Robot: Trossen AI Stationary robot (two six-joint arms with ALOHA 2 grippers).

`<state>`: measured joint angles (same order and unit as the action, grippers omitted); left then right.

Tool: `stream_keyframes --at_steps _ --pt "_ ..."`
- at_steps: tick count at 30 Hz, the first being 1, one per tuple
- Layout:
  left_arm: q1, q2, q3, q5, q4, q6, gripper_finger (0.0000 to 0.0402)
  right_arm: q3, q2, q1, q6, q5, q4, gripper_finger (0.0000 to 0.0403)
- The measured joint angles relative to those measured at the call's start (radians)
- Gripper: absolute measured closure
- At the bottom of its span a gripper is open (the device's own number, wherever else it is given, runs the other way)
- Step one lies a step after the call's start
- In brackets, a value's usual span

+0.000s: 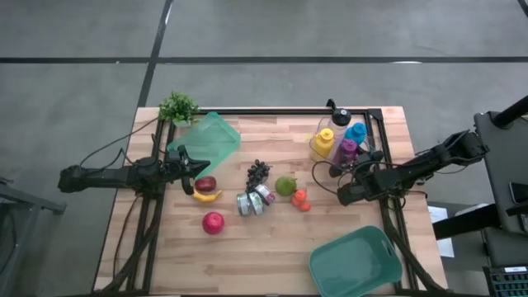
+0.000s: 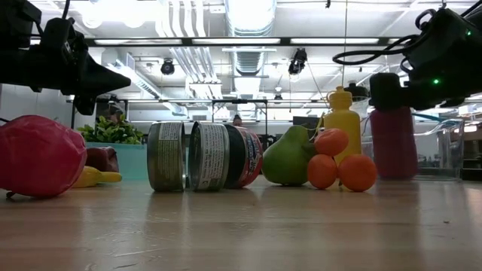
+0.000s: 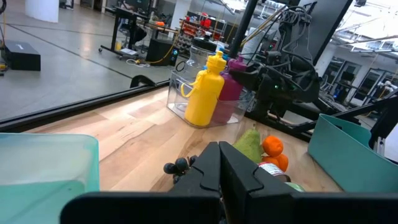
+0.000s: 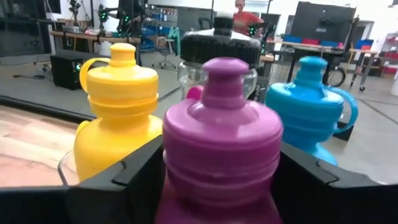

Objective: Pick & Place Food Item
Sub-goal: Put the pink water bottle into the transparent bin

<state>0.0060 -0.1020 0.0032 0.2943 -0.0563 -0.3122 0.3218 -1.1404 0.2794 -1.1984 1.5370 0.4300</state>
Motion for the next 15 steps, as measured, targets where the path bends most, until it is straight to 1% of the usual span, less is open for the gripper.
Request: stream_keyframes --at_steps 4,8,11,15 --pt "0.0 0.0 0.0 0.0 0.0 0.0 0.04 -0.001 0.0 0.0 -0.001 -0.009 0.001 0.0119" --pt "0.0 0.0 0.0 0.0 0.0 0.0 0.04 -0.001 0.0 0.0 -0.02 -0.01 0.0 0.0094" --pt "0.0 0.0 0.0 0.0 0.0 0.0 0.04 -0.001 0.0 0.0 -0.04 -0.005 0.0 0.0085" --pt "0.0 0.0 0.0 0.0 0.0 0.0 0.04 0.009 0.0 0.0 -0.042 0.001 0.0 0.0083"
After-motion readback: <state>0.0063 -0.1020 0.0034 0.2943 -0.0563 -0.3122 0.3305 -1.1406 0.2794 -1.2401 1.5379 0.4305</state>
